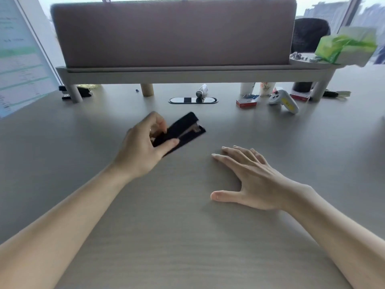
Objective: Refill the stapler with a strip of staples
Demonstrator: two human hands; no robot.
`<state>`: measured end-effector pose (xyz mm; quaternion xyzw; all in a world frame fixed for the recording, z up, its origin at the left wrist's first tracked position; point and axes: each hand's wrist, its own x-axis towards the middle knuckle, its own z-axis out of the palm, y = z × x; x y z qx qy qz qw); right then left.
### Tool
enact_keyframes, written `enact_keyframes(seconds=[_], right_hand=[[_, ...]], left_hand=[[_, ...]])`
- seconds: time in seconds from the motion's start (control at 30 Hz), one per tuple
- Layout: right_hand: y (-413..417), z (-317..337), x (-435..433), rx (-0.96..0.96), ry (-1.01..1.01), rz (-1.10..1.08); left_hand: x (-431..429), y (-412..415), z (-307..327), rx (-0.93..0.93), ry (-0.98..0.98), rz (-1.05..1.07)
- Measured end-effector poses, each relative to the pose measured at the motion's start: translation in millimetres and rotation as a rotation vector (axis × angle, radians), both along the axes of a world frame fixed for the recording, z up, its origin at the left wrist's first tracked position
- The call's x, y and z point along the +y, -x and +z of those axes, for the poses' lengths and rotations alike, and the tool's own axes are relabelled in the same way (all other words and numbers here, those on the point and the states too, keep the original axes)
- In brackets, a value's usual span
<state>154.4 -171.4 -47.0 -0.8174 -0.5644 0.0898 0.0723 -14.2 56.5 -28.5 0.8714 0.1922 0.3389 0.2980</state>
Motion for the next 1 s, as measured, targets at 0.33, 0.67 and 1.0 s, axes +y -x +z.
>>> enact_keyframes(seconds=[0.33,0.67,1.0], right_hand=[[-41.5,-3.8,91.5,0.022,-0.067,0.064],[-47.3,-9.5,95.8,-0.011,-0.078,0.076],[-46.9,-5.6,94.9,-0.012,-0.076,0.096]], left_hand=[[105.5,-100.0,-22.4,0.228,-0.057,0.408],[137.6,-172.7,-21.2,0.223,-0.091,0.407],[139.8,-166.3,-16.5,0.182,-0.117,0.308]])
